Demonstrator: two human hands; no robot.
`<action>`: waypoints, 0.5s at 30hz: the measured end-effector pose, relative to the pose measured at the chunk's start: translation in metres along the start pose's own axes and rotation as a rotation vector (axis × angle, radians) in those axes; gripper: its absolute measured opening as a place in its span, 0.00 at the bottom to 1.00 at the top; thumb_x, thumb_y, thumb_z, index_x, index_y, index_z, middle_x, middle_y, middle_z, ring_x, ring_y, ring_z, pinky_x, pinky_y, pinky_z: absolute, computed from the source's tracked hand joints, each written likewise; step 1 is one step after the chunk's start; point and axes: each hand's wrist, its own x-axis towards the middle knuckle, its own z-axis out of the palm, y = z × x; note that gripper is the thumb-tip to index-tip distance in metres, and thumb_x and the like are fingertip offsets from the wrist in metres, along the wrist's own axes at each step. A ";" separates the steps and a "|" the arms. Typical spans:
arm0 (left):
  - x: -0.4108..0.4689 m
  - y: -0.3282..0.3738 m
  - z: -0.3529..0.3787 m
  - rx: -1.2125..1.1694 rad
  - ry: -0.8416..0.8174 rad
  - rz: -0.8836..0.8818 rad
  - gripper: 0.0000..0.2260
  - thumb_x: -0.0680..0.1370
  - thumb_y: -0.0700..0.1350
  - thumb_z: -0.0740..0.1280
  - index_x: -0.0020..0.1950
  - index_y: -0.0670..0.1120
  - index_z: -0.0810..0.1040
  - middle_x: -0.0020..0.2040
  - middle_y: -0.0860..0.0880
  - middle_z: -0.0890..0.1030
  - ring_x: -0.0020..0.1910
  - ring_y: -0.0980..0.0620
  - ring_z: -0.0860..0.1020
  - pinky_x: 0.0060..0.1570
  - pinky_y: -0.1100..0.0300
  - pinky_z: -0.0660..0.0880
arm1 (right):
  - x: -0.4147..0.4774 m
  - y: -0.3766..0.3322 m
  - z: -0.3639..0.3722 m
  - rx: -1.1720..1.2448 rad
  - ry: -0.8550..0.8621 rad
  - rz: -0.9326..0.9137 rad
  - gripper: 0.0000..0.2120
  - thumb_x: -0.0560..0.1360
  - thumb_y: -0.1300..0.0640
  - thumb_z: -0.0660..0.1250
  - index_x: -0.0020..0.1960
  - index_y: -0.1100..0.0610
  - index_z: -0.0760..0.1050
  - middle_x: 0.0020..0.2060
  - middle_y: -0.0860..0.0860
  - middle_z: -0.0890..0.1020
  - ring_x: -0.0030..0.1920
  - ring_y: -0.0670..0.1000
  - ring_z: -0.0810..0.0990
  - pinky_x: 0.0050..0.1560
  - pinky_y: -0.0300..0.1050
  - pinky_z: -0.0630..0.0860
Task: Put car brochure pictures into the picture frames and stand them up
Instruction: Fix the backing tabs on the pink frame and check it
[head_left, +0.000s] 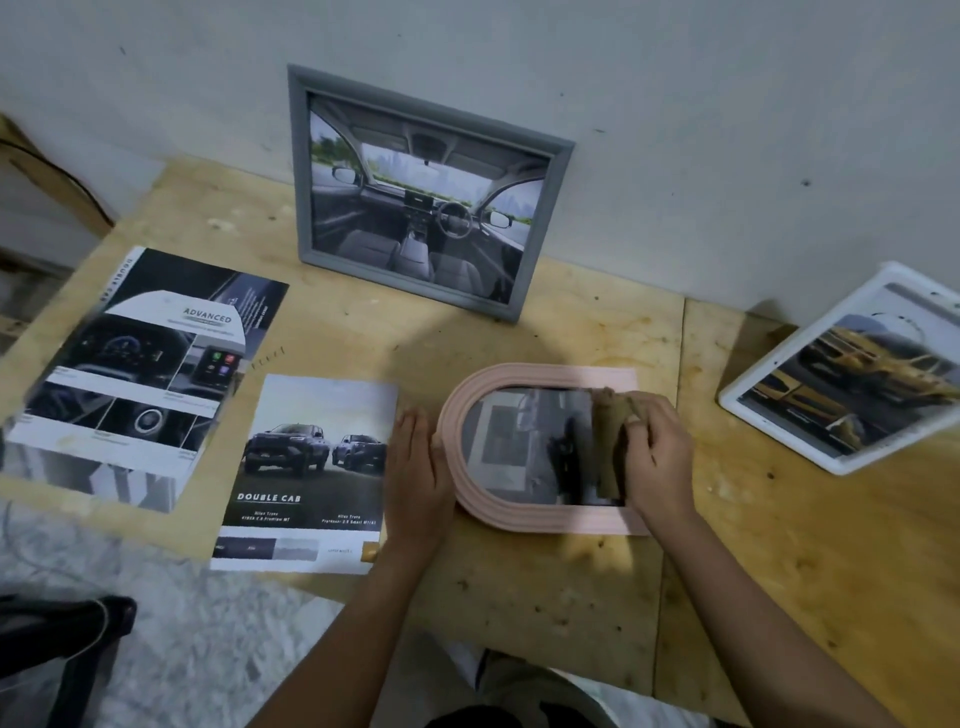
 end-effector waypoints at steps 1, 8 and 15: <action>0.005 0.000 0.000 0.008 -0.007 0.021 0.26 0.80 0.53 0.47 0.75 0.43 0.59 0.76 0.47 0.59 0.75 0.52 0.55 0.73 0.58 0.52 | -0.007 0.005 0.000 -0.050 0.004 0.037 0.21 0.75 0.56 0.52 0.57 0.65 0.76 0.52 0.57 0.78 0.53 0.51 0.75 0.56 0.37 0.69; 0.013 -0.004 0.008 0.202 -0.083 0.174 0.27 0.80 0.54 0.43 0.77 0.44 0.55 0.77 0.49 0.57 0.76 0.56 0.50 0.72 0.62 0.43 | -0.035 0.017 0.052 -0.206 -0.097 0.171 0.22 0.79 0.53 0.49 0.68 0.60 0.68 0.65 0.57 0.73 0.66 0.57 0.71 0.66 0.47 0.66; 0.014 -0.008 0.010 0.241 -0.078 0.199 0.27 0.79 0.54 0.42 0.76 0.43 0.56 0.76 0.48 0.58 0.75 0.58 0.49 0.73 0.61 0.44 | -0.034 -0.001 0.092 -0.124 0.071 0.263 0.19 0.78 0.64 0.56 0.67 0.70 0.66 0.65 0.65 0.72 0.69 0.64 0.67 0.71 0.55 0.61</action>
